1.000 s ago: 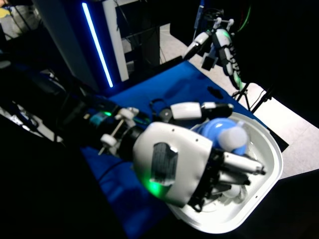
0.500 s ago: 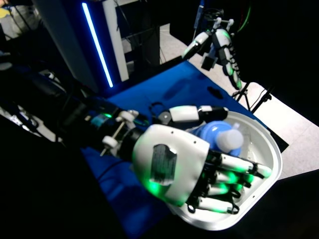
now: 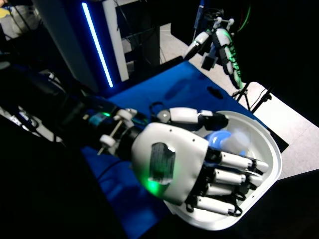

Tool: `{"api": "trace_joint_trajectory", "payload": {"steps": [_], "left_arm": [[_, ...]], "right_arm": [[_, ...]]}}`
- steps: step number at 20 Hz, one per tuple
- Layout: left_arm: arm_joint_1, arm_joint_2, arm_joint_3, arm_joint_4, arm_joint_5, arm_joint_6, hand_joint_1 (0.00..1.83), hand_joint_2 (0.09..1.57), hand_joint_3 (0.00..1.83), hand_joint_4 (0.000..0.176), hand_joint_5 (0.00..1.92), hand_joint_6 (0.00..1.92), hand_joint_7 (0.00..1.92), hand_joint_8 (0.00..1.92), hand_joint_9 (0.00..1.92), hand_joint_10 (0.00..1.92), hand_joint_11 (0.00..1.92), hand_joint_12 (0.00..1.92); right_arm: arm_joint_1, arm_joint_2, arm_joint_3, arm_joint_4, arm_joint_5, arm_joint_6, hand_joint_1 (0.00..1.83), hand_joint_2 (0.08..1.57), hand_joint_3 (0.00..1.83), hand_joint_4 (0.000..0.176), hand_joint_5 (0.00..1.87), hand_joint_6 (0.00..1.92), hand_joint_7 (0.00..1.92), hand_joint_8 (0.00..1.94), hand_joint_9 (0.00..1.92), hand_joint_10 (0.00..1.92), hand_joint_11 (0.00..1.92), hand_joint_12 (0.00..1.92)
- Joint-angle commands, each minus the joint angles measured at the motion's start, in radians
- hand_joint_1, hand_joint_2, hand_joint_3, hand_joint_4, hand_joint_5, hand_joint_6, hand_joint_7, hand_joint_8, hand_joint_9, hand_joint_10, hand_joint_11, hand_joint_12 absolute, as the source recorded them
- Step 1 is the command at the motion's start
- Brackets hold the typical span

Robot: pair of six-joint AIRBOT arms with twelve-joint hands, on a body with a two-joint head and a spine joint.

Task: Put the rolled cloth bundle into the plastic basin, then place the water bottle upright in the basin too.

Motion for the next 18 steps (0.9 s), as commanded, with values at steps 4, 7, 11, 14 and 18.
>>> {"api": "trace_joint_trajectory", "payload": {"steps": [4, 7, 11, 14, 18], "left_arm": [[-0.009, -0.009, -0.002, -0.008, -0.127, -0.01, 0.61, 0.9, 0.0, 0.176, 0.0, 0.0, 0.0, 0.0, 0.0, 0.0, 0.0, 0.0], [-0.009, -0.01, -0.002, -0.008, -0.127, -0.01, 0.61, 0.91, 0.0, 0.176, 0.0, 0.0, 0.0, 0.0, 0.0, 0.0, 0.0, 0.0], [-0.009, -0.01, -0.003, -0.009, -0.128, -0.01, 0.63, 0.91, 0.0, 0.176, 0.0, 0.0, 0.0, 0.0, 0.0, 0.0, 0.0, 0.0], [-0.008, -0.01, -0.005, -0.01, -0.129, -0.01, 0.62, 0.9, 0.0, 0.176, 0.0, 0.0, 0.0, 0.0, 0.0, 0.0, 0.0, 0.0], [-0.007, -0.01, -0.006, -0.011, -0.129, -0.01, 0.61, 0.89, 0.0, 0.176, 0.0, 0.0, 0.0, 0.0, 0.0, 0.0, 0.0, 0.0]], "right_arm": [[0.013, 0.012, -0.007, 0.007, 0.131, 0.01, 0.57, 1.19, 0.0, 0.001, 0.64, 0.0, 0.73, 0.01, 0.8, 0.04, 0.36, 1.24], [0.013, 0.016, -0.011, 0.007, 0.131, 0.01, 0.55, 1.2, 0.0, 0.0, 0.63, 0.0, 0.73, 0.01, 0.8, 0.04, 0.36, 1.24], [0.013, 0.026, -0.021, 0.007, 0.131, 0.01, 0.55, 1.19, 0.0, 0.0, 0.62, 0.0, 0.72, 0.0, 0.79, 0.04, 0.34, 1.25], [0.01, 0.046, -0.047, 0.002, 0.139, 0.01, 0.54, 1.19, 0.0, 0.014, 0.62, 0.0, 0.72, 0.0, 0.77, 0.03, 0.29, 1.26], [0.004, 0.083, -0.092, -0.023, 0.171, 0.01, 0.55, 1.18, 0.0, 0.01, 0.58, 0.0, 0.69, 0.0, 0.75, 0.02, 0.26, 1.29]]}}
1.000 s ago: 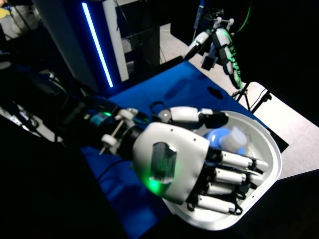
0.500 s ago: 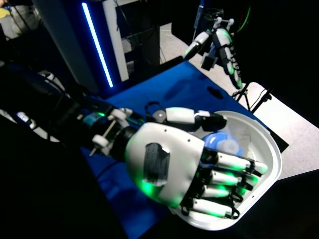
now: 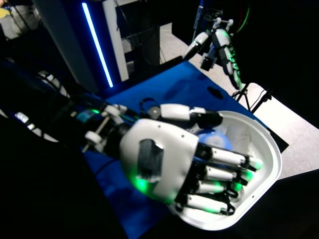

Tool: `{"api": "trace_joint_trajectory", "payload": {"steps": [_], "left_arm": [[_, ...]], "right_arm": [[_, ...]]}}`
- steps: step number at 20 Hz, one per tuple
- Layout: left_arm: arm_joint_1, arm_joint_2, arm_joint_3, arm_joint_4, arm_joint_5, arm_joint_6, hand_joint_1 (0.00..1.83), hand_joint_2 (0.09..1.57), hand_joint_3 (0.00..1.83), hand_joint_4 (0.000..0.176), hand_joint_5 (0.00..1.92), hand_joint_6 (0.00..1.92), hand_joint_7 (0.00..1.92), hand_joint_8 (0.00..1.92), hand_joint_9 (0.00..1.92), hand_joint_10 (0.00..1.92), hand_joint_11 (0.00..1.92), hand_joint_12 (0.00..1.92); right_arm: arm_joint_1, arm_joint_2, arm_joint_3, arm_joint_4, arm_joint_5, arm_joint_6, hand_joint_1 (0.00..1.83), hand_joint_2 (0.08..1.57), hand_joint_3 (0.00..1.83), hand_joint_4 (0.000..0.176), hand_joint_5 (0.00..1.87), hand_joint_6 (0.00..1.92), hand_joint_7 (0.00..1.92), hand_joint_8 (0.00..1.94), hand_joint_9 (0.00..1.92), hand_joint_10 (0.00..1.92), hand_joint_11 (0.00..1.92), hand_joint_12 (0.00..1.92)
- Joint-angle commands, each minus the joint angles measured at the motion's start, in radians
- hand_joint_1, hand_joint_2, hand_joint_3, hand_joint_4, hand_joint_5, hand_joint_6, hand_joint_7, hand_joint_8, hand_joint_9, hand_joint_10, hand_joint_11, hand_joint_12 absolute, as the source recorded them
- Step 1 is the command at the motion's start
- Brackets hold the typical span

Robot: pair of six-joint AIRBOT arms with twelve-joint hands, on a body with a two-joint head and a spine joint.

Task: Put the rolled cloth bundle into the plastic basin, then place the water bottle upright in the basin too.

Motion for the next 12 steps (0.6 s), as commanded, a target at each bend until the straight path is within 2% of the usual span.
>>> {"api": "trace_joint_trajectory", "payload": {"steps": [1, 2, 3, 4, 5, 7, 9, 12], "left_arm": [[-0.007, -0.004, -0.003, -0.004, -0.126, -0.009, 0.62, 0.89, 0.0, 0.176, 0.0, 0.0, 0.0, 0.0, 0.0, 0.0, 0.0, 0.0], [-0.007, -0.004, -0.003, -0.005, -0.126, -0.009, 0.62, 0.9, 0.0, 0.176, 0.0, 0.0, 0.0, 0.0, 0.0, 0.0, 0.0, 0.0], [-0.007, -0.004, -0.004, -0.006, -0.127, -0.009, 0.61, 0.9, 0.0, 0.176, 0.0, 0.0, 0.0, 0.0, 0.0, 0.0, 0.0, 0.0], [-0.006, -0.003, -0.004, -0.008, -0.129, -0.009, 0.59, 0.89, 0.0, 0.176, 0.0, 0.0, 0.0, 0.0, 0.0, 0.0, 0.0, 0.0], [-0.005, -0.003, -0.005, -0.01, -0.132, -0.008, 0.59, 0.89, 0.0, 0.176, 0.0, 0.0, 0.0, 0.0, 0.0, 0.0, 0.0, 0.0], [-0.003, -0.001, -0.005, -0.015, -0.136, -0.008, 0.61, 0.91, 0.01, 0.176, 0.0, 0.0, 0.0, 0.0, 0.0, 0.0, 0.0, 0.0], [0.001, 0.007, -0.006, -0.021, -0.142, -0.008, 0.63, 0.91, 0.0, 0.176, 0.0, 0.0, 0.0, 0.0, 0.0, 0.0, 0.0, 0.0], [0.013, 0.044, -0.022, -0.045, -0.178, 0.013, 0.63, 0.89, 0.0, 0.176, 0.0, 0.0, 0.0, 0.0, 0.0, 0.0, 0.0, 0.0]], "right_arm": [[0.007, 0.011, -0.007, 0.001, 0.144, 0.01, 0.56, 1.18, 0.0, 0.02, 0.55, 0.0, 0.66, 0.0, 0.73, 0.01, 0.23, 1.28], [0.004, 0.025, -0.027, -0.008, 0.159, 0.01, 0.55, 1.17, 0.0, 0.029, 0.49, 0.0, 0.6, 0.0, 0.66, 0.0, 0.15, 1.28], [0.0, 0.04, -0.046, -0.014, 0.174, 0.01, 0.54, 1.16, 0.0, 0.036, 0.45, 0.0, 0.55, 0.0, 0.59, 0.0, 0.09, 1.2], [-0.004, 0.053, -0.06, -0.019, 0.185, 0.01, 0.51, 1.14, 0.0, 0.062, 0.32, 0.0, 0.41, 0.0, 0.4, 0.01, 0.0, 0.81], [-0.014, 0.071, -0.082, -0.024, 0.204, 0.01, 0.49, 1.12, 0.0, 0.088, 0.24, 0.0, 0.33, 0.0, 0.32, 0.0, 0.0, 0.55], [-0.039, 0.107, -0.119, -0.025, 0.241, 0.01, 0.54, 1.02, 0.0, 0.175, 0.0, 0.0, 0.06, 0.0, 0.02, 0.0, 0.0, 0.0], [-0.072, 0.156, -0.17, -0.025, 0.289, 0.01, 0.59, 0.99, 0.0, 0.176, 0.0, 0.0, 0.0, 0.0, 0.0, 0.0, 0.0, 0.0], [-0.162, 0.261, -0.3, -0.017, 0.413, 0.005, 0.57, 0.97, 0.0, 0.176, 0.0, 0.0, 0.0, 0.0, 0.0, 0.0, 0.0, 0.0]]}}
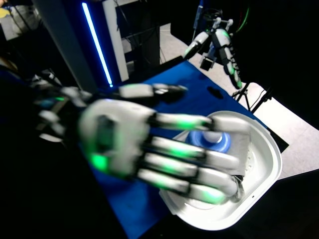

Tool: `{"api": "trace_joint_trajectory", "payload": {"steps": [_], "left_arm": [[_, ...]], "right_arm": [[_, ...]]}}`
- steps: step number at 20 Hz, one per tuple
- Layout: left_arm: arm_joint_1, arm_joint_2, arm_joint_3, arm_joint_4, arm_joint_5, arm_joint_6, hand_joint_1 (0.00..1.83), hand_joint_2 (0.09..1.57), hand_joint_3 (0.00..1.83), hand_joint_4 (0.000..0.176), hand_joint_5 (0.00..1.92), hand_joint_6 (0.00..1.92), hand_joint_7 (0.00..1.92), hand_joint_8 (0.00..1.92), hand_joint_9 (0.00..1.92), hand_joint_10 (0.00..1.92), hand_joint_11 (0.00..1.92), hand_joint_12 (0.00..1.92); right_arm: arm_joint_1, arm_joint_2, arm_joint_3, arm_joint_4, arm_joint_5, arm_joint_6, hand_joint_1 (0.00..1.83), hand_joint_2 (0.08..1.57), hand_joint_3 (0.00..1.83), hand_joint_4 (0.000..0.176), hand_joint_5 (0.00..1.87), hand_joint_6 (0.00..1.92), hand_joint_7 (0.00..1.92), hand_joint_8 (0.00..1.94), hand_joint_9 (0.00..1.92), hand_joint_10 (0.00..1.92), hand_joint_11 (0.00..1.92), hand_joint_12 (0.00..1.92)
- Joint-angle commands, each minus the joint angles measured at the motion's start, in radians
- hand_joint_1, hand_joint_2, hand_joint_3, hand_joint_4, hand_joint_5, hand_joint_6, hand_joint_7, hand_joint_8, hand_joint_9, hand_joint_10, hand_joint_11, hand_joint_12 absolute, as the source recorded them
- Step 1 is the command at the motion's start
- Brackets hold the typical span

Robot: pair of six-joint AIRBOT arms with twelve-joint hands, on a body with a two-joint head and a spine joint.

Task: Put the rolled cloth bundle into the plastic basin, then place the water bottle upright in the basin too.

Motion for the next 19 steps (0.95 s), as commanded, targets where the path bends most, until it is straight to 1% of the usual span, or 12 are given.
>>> {"api": "trace_joint_trajectory", "payload": {"steps": [1, 2, 3, 4, 6, 9, 11, 13, 16, 17, 18, 19], "left_arm": [[-0.002, 0.015, -0.004, -0.019, -0.16, 0.005, 0.63, 0.88, 0.0, 0.176, 0.0, 0.0, 0.0, 0.0, 0.0, 0.0, 0.0, 0.0], [0.004, 0.027, -0.01, -0.03, -0.177, 0.015, 0.61, 0.87, 0.0, 0.176, 0.0, 0.0, 0.0, 0.0, 0.0, 0.0, 0.0, 0.0], [0.014, 0.035, -0.014, -0.04, -0.191, 0.018, 0.68, 0.89, 0.0, 0.176, 0.0, 0.0, 0.0, 0.0, 0.0, 0.0, 0.0, 0.0], [0.028, 0.042, -0.021, -0.053, -0.21, 0.022, 0.68, 0.89, 0.0, 0.176, 0.0, 0.0, 0.0, 0.0, 0.0, 0.0, 0.0, 0.0], [0.073, 0.059, -0.052, -0.089, -0.266, 0.036, 0.62, 0.89, 0.0, 0.176, 0.0, 0.0, 0.0, 0.0, 0.0, 0.0, 0.0, 0.0], [0.144, 0.067, -0.091, -0.133, -0.34, 0.037, 0.54, 0.86, 0.0, 0.176, 0.0, 0.0, 0.0, 0.0, 0.0, 0.0, 0.0, 0.0], [0.172, 0.068, -0.112, -0.152, -0.372, 0.037, 0.53, 0.85, 0.0, 0.176, 0.0, 0.0, 0.0, 0.0, 0.0, 0.0, 0.0, 0.0], [0.194, 0.07, -0.127, -0.167, -0.402, 0.038, 0.5, 0.84, 0.0, 0.176, 0.0, 0.0, 0.0, 0.0, 0.0, 0.0, 0.0, 0.0], [0.213, 0.07, -0.141, -0.191, -0.422, 0.041, 0.42, 0.82, 0.0, 0.176, 0.0, 0.0, 0.0, 0.0, 0.0, 0.0, 0.0, 0.0], [0.215, 0.07, -0.141, -0.191, -0.422, 0.041, 0.44, 0.84, 0.0, 0.176, 0.0, 0.0, 0.0, 0.0, 0.0, 0.0, 0.0, 0.0], [0.215, 0.07, -0.143, -0.191, -0.422, 0.041, 0.45, 0.84, 0.0, 0.176, 0.0, 0.0, 0.0, 0.0, 0.0, 0.0, 0.0, 0.0], [0.214, 0.071, -0.145, -0.186, -0.422, 0.041, 0.43, 0.85, 0.01, 0.176, 0.0, 0.0, 0.0, 0.0, 0.0, 0.0, 0.0, 0.0]], "right_arm": [[-0.019, 0.016, -0.027, 0.02, 0.198, 0.005, 0.6, 0.94, 0.0, 0.176, 0.0, 0.0, 0.0, 0.0, 0.0, 0.0, 0.0, 0.0], [-0.088, 0.058, -0.087, 0.047, 0.277, 0.003, 0.63, 0.92, 0.0, 0.176, 0.0, 0.0, 0.0, 0.0, 0.0, 0.0, 0.0, 0.0], [-0.146, 0.087, -0.129, 0.068, 0.33, 0.003, 0.64, 0.91, 0.0, 0.171, 0.0, 0.0, 0.0, 0.0, 0.0, 0.0, 0.0, 0.0], [-0.211, 0.111, -0.169, 0.098, 0.391, 0.003, 0.68, 0.9, 0.0, 0.176, 0.0, 0.0, 0.0, 0.0, 0.0, 0.0, 0.0, 0.0], [-0.365, 0.16, -0.267, 0.167, 0.539, 0.003, 0.67, 0.88, 0.0, 0.176, 0.0, 0.0, 0.0, 0.0, 0.0, 0.0, 0.0, 0.0], [-0.54, 0.179, -0.353, 0.259, 0.675, 0.003, 0.64, 0.89, 0.0, 0.176, 0.0, 0.0, 0.0, 0.0, 0.0, 0.0, 0.0, 0.0], [-0.624, 0.185, -0.393, 0.317, 0.744, 0.003, 0.64, 0.93, 0.01, 0.176, 0.0, 0.0, 0.0, 0.0, 0.0, 0.0, 0.0, 0.0], [-0.661, 0.186, -0.414, 0.336, 0.761, 0.003, 0.62, 0.94, 0.01, 0.176, 0.0, 0.0, 0.0, 0.0, 0.0, 0.0, 0.0, 0.0], [-0.676, 0.176, -0.429, 0.34, 0.777, 0.006, 0.6, 0.93, 0.0, 0.176, 0.0, 0.0, 0.02, 0.01, 0.0, 0.0, 0.0, 0.0], [-0.682, 0.172, -0.432, 0.34, 0.793, 0.01, 0.6, 0.93, 0.0, 0.176, 0.0, 0.0, 0.04, 0.01, 0.0, 0.0, 0.0, 0.0], [-0.689, 0.167, -0.438, 0.338, 0.826, 0.015, 0.52, 0.97, 0.02, 0.176, 0.0, 0.0, 0.05, 0.01, 0.0, 0.0, 0.02, 0.01], [-0.693, 0.169, -0.446, 0.331, 0.842, 0.016, 0.51, 0.97, 0.02, 0.176, 0.0, 0.0, 0.05, 0.01, 0.0, 0.0, 0.03, 0.01]]}}
